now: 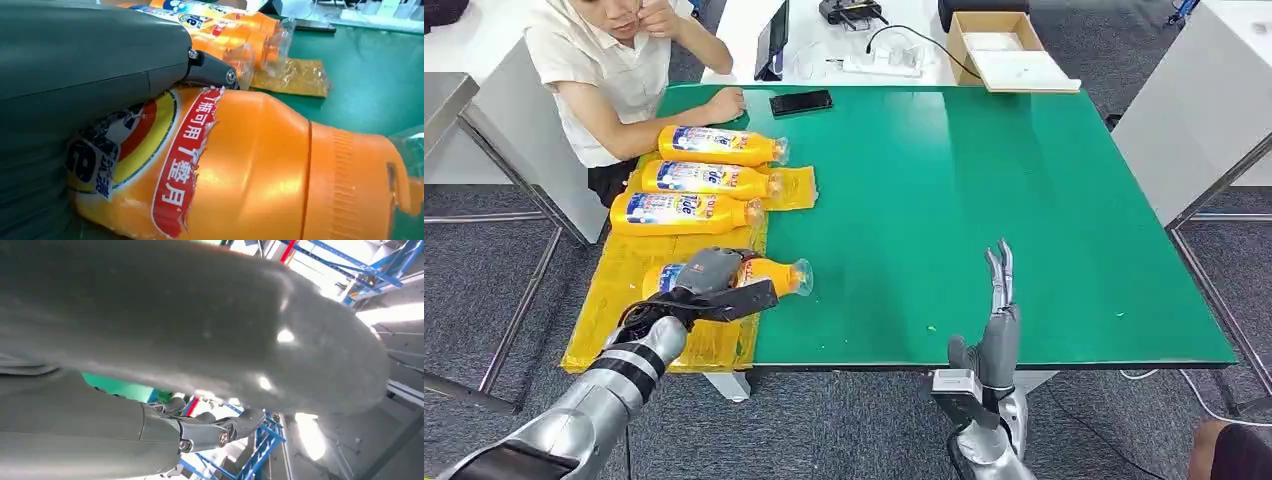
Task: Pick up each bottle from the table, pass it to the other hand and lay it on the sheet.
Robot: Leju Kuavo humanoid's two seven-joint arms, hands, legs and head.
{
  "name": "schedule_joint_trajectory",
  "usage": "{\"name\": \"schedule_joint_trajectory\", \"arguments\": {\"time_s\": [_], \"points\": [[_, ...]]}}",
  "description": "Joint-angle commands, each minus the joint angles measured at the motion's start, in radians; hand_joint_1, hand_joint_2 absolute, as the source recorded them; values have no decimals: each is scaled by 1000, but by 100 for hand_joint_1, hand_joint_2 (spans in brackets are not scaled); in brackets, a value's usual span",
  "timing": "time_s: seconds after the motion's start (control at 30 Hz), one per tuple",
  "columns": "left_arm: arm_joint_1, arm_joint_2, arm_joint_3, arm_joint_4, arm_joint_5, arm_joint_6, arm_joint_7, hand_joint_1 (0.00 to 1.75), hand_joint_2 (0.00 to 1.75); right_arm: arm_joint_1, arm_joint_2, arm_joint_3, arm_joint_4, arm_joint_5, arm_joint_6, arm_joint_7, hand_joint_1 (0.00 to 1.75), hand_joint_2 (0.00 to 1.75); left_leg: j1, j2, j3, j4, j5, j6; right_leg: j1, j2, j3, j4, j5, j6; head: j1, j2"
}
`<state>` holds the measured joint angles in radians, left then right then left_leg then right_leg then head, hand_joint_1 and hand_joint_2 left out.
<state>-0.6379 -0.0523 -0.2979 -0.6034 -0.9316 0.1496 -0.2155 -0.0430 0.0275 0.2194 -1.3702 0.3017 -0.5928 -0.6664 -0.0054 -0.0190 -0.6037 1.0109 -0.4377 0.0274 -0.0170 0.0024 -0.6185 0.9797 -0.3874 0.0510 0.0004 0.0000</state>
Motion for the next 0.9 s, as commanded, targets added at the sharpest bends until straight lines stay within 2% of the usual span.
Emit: {"name": "schedule_joint_trajectory", "arguments": {"time_s": [0.03,0.1,0.13,0.17,0.2,0.63,0.8,0.9], "points": [[15,52,0,206,-7,35,58,110,175,-72,2,76,151,-16,2,-32,0,0,0,7,6,-2,-1,-2,1,6,4,-2,0,-2,0,0],[15,52,0,206,-7,35,58,110,175,-72,2,76,151,-16,2,-32,0,0,0,11,8,-3,-2,-2,1,8,5,-2,0,-2,0,0],[15,52,0,206,-7,35,58,68,175,-72,2,76,151,-16,2,-32,0,0,1,13,10,-3,-2,-3,1,10,6,-2,0,-3,0,0],[19,43,13,211,8,14,45,10,175,-72,-6,72,154,-19,-2,-32,0,0,0,11,10,-3,-2,-2,1,9,6,-1,0,-3,0,0],[21,39,18,207,14,14,38,0,175,-71,-8,70,154,-20,-3,-32,0,0,0,10,10,-2,-2,-2,1,8,7,-1,0,-2,0,0],[26,29,30,203,34,-17,12,0,175,-66,-16,66,151,-22,-4,-32,0,0,0,9,13,-3,-2,-2,0,7,10,0,0,-2,0,0],[23,15,56,199,87,-103,-57,0,175,-67,-25,61,162,-24,-5,-32,0,0,0,9,13,-3,-2,-3,1,7,10,-1,0,-3,0,0],[23,15,56,199,87,-103,-57,0,175,-67,-25,61,162,-24,-5,-32,0,0,0,9,13,-3,-2,-3,1,7,10,-1,0,-3,0,0]]}}
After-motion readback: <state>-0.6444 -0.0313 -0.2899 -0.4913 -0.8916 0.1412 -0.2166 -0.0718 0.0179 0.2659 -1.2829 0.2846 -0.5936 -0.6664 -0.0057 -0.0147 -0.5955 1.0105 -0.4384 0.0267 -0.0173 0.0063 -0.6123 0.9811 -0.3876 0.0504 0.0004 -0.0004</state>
